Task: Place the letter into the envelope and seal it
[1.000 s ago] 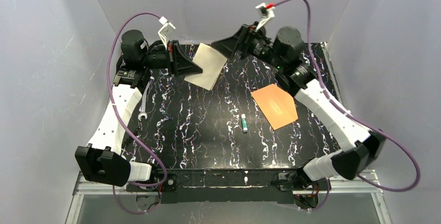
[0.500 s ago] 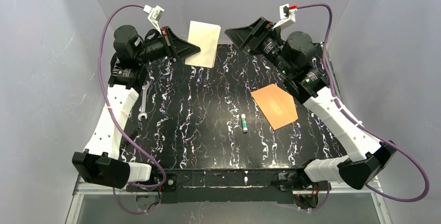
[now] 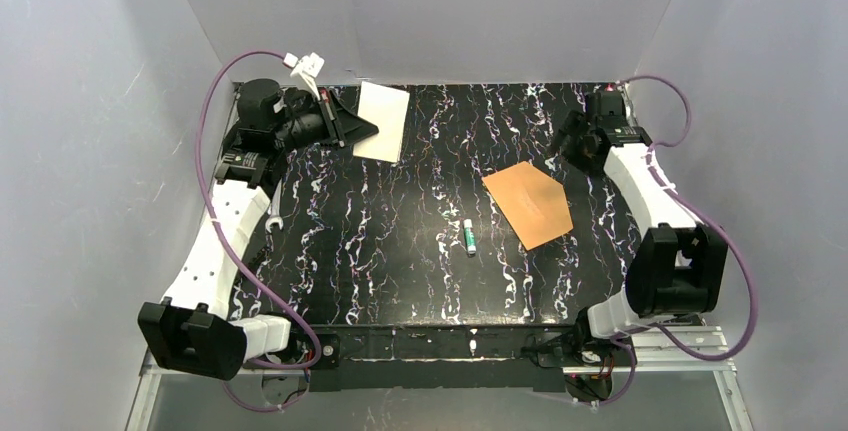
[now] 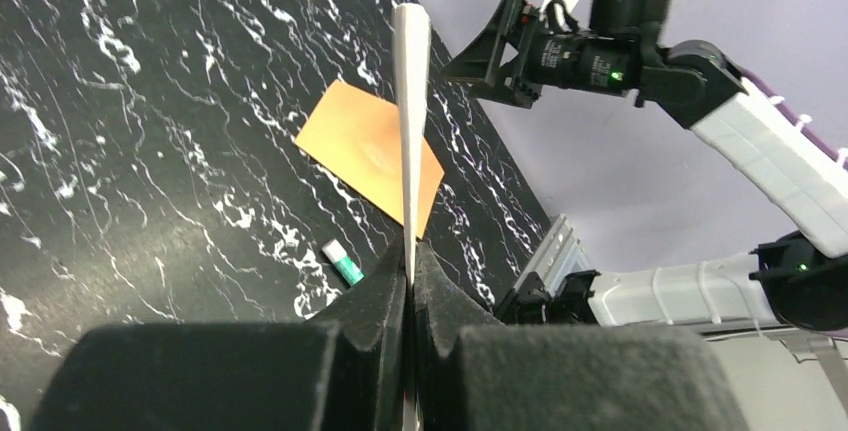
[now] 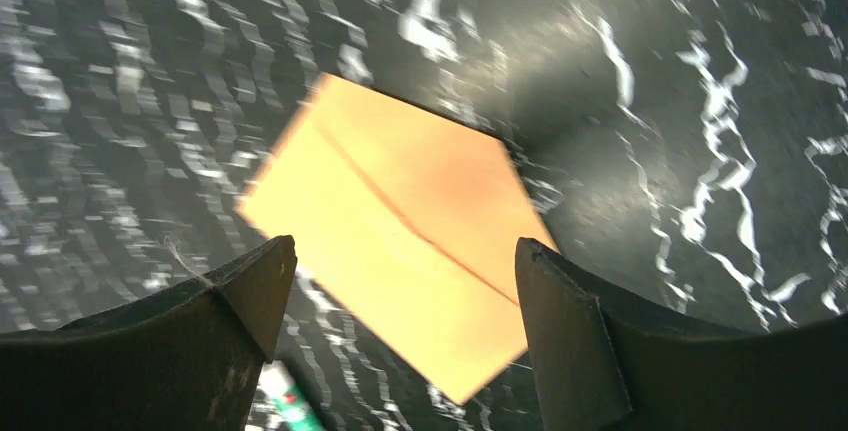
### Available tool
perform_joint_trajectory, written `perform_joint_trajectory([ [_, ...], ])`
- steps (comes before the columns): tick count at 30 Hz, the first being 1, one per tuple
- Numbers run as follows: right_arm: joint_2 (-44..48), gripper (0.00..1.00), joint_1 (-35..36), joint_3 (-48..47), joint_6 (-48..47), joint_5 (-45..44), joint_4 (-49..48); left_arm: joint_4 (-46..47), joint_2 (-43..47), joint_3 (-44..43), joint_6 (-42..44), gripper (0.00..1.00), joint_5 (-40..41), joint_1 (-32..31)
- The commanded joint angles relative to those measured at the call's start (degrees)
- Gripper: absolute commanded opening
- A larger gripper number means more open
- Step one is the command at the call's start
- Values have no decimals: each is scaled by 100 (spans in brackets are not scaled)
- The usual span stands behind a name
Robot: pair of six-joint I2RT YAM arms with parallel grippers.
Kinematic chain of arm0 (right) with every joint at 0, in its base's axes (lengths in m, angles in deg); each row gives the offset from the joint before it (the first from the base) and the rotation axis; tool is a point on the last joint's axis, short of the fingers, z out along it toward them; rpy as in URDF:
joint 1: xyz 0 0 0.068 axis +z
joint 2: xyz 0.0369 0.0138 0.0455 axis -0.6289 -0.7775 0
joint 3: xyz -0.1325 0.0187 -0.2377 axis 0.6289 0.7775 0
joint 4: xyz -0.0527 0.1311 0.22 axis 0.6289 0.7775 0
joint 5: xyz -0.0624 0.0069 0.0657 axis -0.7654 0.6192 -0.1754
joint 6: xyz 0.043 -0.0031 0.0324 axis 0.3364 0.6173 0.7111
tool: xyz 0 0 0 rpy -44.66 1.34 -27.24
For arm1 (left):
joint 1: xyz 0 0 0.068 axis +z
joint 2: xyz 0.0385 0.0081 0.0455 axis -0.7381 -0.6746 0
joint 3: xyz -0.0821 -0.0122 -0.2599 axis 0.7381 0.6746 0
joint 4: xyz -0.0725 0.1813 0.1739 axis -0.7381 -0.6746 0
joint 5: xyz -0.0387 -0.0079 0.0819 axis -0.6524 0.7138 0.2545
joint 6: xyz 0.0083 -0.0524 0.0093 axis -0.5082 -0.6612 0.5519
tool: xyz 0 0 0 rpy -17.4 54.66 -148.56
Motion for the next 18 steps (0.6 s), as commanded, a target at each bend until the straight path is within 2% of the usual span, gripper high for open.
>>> perform_joint_trajectory([
  [1,-226,87,-620,444,-699,649,54,23,194,334,0,0,-104,-25],
  [6,-650,76,-1004,830,-1370,1312,-118,59,133,418,-94,0,-271,-28],
  [12,-734,70,-1353,1425,-1861,1943,-708,-84,46,275,16,0,-364,-22],
  [18,-1086,63,-1554,1486,-1733,2366,-938,-95,-42,151,24,0,-426,-20],
])
